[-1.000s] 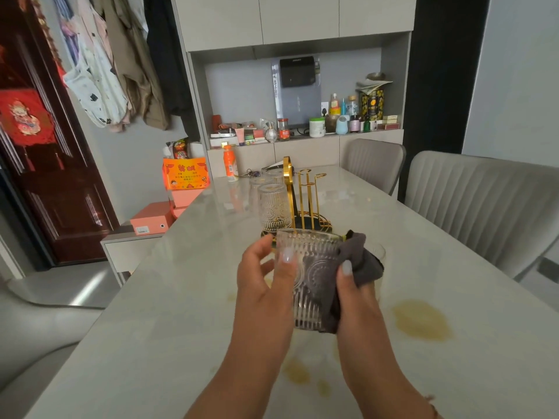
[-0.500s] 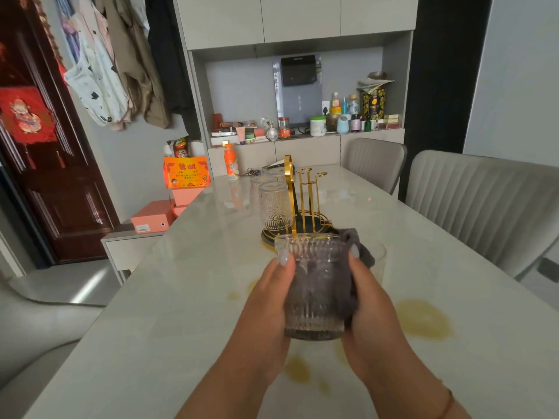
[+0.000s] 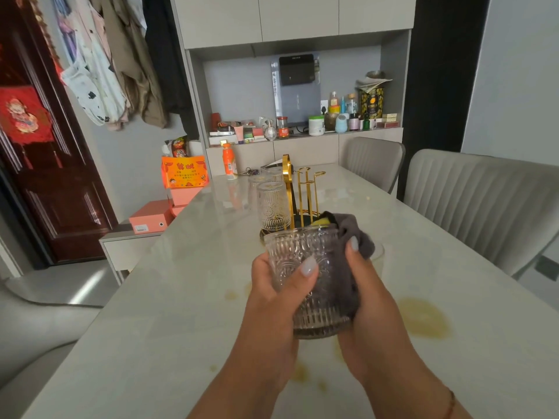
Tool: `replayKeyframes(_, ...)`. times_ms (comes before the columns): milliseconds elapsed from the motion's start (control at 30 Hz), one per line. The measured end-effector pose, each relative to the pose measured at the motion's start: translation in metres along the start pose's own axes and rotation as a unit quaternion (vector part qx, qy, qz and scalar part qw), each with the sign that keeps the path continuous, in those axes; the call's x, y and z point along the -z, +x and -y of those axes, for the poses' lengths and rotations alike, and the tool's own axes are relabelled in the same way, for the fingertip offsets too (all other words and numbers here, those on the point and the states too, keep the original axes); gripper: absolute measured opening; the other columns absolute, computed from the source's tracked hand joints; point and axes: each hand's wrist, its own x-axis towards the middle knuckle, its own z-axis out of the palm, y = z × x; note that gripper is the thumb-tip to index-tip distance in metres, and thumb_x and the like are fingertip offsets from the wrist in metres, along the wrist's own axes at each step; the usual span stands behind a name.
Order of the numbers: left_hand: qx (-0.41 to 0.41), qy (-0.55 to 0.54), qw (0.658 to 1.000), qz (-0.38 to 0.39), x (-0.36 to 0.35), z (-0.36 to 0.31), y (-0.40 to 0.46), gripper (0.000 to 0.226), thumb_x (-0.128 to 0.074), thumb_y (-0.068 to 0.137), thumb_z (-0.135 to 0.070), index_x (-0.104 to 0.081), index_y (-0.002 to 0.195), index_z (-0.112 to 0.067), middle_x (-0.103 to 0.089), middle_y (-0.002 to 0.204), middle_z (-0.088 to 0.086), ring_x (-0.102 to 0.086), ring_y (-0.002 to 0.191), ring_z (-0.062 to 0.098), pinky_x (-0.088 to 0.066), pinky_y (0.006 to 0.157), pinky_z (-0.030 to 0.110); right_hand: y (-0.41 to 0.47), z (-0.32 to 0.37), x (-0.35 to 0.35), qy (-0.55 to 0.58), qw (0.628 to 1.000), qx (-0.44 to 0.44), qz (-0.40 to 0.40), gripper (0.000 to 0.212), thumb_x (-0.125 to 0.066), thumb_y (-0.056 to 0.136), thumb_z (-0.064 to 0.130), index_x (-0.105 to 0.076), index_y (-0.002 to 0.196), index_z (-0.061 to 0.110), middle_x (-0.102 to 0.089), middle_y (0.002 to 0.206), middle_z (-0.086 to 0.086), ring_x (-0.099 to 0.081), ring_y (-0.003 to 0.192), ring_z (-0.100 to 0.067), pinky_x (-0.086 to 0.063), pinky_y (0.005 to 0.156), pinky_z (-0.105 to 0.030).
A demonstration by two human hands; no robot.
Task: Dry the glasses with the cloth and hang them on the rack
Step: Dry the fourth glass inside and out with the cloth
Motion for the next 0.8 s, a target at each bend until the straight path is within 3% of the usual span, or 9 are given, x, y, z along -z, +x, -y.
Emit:
replayKeyframes(133,0.004,0.021,0.999,0.040,0.001,-0.001,0.002,0.067,-0.071,0.067,-0.043,-0.057,0.126,-0.014,-0.070,0.120,0.011,-0.068,0.111,0.027,-0.057,0.088,0.041,0.002,0.002,0.004,0.082,0.996,-0.038,0.025,0.046,-0.039,0.096,0.038,-0.063,0.122,0.010,-0.069,0.118,-0.014,-0.064,0.111,-0.030,-0.048,0.097,-0.046)
replayKeyframes(200,-0.006,0.092,0.995,0.025,0.003,-0.002,0.006,0.065,-0.064,0.074,-0.054,-0.058,0.129,-0.019,-0.068,0.125,0.008,-0.064,0.117,0.026,-0.052,0.098,0.048,0.005,0.000,0.007,0.071,0.997,-0.002,0.011,0.045,-0.048,0.085,0.034,-0.064,0.120,0.010,-0.071,0.114,-0.012,-0.067,0.106,-0.026,-0.054,0.089,-0.041)
replayKeyframes(333,-0.029,0.129,0.991,-0.033,-0.002,-0.003,0.005,0.059,-0.062,0.077,-0.067,-0.060,0.121,-0.027,-0.072,0.113,-0.001,-0.066,0.110,0.022,-0.050,0.099,0.049,0.005,-0.005,0.010,-0.098,0.990,0.099,-0.031,0.034,-0.062,0.070,0.039,-0.064,0.103,0.035,-0.069,0.096,-0.009,-0.063,0.088,-0.018,-0.048,0.078,-0.035)
replayKeyframes(433,-0.050,0.131,0.990,-0.031,-0.006,0.000,0.002,0.063,-0.069,0.069,-0.064,-0.058,0.116,-0.024,-0.074,0.102,-0.007,-0.071,0.100,0.014,-0.055,0.087,0.040,-0.002,-0.009,0.006,-0.187,0.965,0.183,-0.036,0.030,-0.051,0.080,0.040,-0.047,0.108,0.049,-0.066,0.098,0.027,-0.063,0.095,0.004,-0.047,0.081,-0.020)
replayKeyframes(500,-0.068,0.129,0.989,-0.031,-0.006,0.000,0.003,0.066,-0.077,0.058,-0.053,-0.059,0.115,-0.025,-0.074,0.107,-0.002,-0.071,0.102,0.018,-0.056,0.086,0.040,-0.004,-0.009,0.004,-0.197,0.955,0.218,-0.032,0.034,-0.051,0.083,0.038,-0.037,0.112,0.050,-0.062,0.099,0.035,-0.060,0.099,0.008,-0.049,0.080,-0.013)
replayKeyframes(567,-0.064,0.098,0.993,-0.016,-0.005,-0.001,0.005,0.065,-0.081,0.057,-0.043,-0.061,0.115,-0.023,-0.074,0.109,0.003,-0.072,0.102,0.023,-0.057,0.082,0.039,-0.002,-0.005,0.003,-0.176,0.964,0.195,-0.032,0.030,-0.056,0.086,0.047,-0.040,0.111,0.053,-0.063,0.100,0.036,-0.061,0.100,0.009,-0.049,0.082,-0.014)
replayKeyframes(633,-0.038,0.058,0.998,0.003,-0.005,-0.001,0.005,0.066,-0.079,0.058,-0.043,-0.061,0.118,-0.021,-0.074,0.111,0.005,-0.072,0.102,0.025,-0.059,0.081,0.041,0.003,-0.004,0.007,-0.101,0.988,0.116,-0.026,0.037,-0.053,0.080,0.053,-0.049,0.117,0.051,-0.068,0.110,0.023,-0.065,0.104,-0.002,-0.051,0.087,-0.026)
replayKeyframes(733,-0.002,0.034,0.999,0.016,-0.005,-0.003,0.003,0.071,-0.073,0.063,-0.050,-0.060,0.125,-0.018,-0.072,0.116,0.009,-0.071,0.105,0.026,-0.058,0.084,0.043,0.006,-0.002,0.007,0.023,1.000,-0.016,-0.004,0.045,-0.047,0.090,0.046,-0.056,0.130,0.027,-0.070,0.119,0.001,-0.066,0.108,-0.019,-0.051,0.096,-0.043)
replayKeyframes(800,0.011,0.052,0.998,0.016,-0.004,-0.005,0.005,0.068,-0.069,0.071,-0.056,-0.061,0.126,-0.017,-0.071,0.117,0.011,-0.070,0.105,0.027,-0.058,0.077,0.041,0.004,-0.004,0.007,0.009,1.000,-0.012,-0.007,0.041,-0.043,0.096,0.044,-0.056,0.130,0.026,-0.072,0.112,0.002,-0.069,0.098,-0.017,-0.054,0.087,-0.045)
